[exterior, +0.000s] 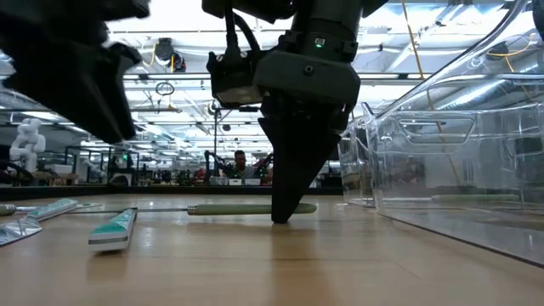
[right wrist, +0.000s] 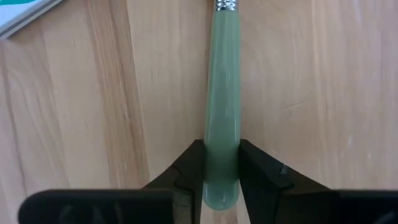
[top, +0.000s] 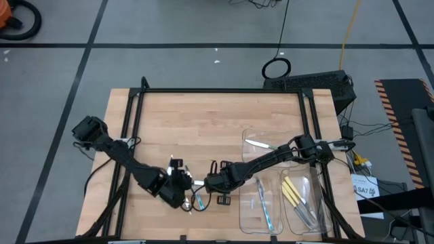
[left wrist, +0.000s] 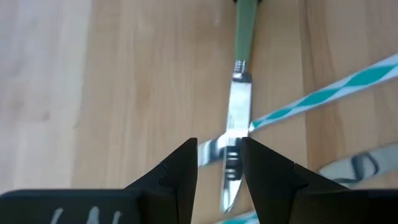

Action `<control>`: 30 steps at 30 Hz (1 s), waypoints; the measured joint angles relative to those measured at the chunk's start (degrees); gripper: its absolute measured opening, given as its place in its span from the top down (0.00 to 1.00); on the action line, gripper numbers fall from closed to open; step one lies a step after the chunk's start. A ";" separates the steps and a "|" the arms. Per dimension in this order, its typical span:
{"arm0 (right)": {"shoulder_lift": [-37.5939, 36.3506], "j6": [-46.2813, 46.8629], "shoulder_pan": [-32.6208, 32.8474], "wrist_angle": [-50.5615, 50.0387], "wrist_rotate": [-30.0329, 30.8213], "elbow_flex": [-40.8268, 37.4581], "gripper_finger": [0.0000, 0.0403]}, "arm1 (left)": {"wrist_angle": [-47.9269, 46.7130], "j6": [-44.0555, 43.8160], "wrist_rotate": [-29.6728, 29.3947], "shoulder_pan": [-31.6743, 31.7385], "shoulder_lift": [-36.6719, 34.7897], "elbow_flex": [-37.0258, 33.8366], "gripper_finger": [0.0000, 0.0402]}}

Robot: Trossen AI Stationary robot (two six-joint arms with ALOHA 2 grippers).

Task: Sort silverware by color (type)
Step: Put the green knife into the top transparent bin

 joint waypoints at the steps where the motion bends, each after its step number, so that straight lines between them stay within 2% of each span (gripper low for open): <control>1: -0.10 -0.30 0.04 0.02 0.10 0.00 0.83 | -1.36 -0.84 -1.17 -0.86 0.00 0.45 0.67; 11: -0.09 -2.27 0.20 -3.31 0.79 3.01 0.82 | -5.97 -8.79 -8.00 -6.03 -0.07 1.17 0.67; 22: -0.09 -5.07 0.27 -13.19 0.44 10.14 0.82 | -5.95 -9.45 -14.10 -8.22 -0.11 1.17 0.67; 30: -0.10 -5.83 0.35 -21.86 0.44 15.05 0.82 | -6.25 -9.61 -14.93 -8.21 -0.26 1.17 0.67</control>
